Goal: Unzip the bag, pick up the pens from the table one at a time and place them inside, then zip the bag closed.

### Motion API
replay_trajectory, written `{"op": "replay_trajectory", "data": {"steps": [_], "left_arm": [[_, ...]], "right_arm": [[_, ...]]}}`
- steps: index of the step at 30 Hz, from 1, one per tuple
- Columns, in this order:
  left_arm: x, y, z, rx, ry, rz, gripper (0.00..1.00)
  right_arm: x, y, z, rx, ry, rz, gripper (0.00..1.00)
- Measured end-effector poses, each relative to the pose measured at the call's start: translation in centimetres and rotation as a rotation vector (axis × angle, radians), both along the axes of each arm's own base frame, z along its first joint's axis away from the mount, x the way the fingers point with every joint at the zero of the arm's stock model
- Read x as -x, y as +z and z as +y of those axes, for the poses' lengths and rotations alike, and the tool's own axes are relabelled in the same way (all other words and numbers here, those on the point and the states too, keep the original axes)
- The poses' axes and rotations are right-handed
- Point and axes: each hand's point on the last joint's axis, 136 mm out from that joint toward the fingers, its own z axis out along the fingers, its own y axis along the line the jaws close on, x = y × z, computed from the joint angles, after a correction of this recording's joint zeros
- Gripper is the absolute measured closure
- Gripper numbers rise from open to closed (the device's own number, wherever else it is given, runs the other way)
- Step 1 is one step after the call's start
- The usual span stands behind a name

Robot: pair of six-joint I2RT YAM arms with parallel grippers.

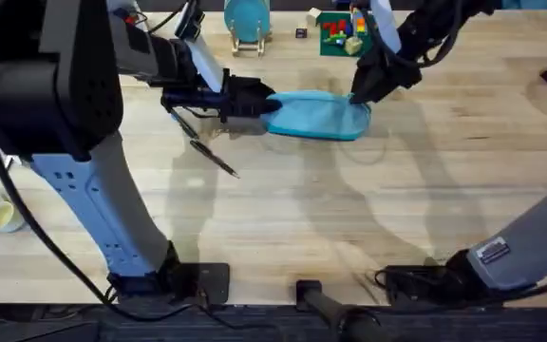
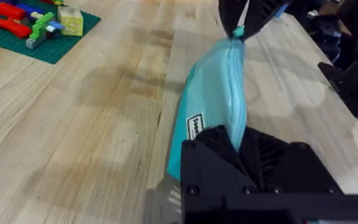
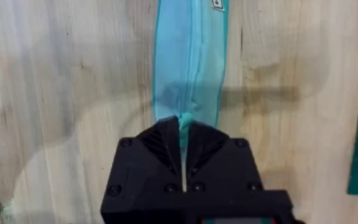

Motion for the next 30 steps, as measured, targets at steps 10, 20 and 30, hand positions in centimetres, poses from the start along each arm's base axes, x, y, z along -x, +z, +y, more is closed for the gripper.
{"op": "replay_trajectory", "data": {"steps": [10,20,30], "left_arm": [[0.0,0.0,0.1,0.000,0.002,0.000,0.959],[0.0,0.0,0.1,0.000,0.002,0.001,0.959],[0.0,0.0,0.1,0.000,0.002,0.001,0.959]], "right_arm": [[0.2,0.8,0.2,0.013,0.012,-0.031,0.970],[0.4,0.8,2.1,0.014,0.065,-0.057,0.970],[0.1,1.1,5.4,0.002,0.149,-0.140,0.970]]}}
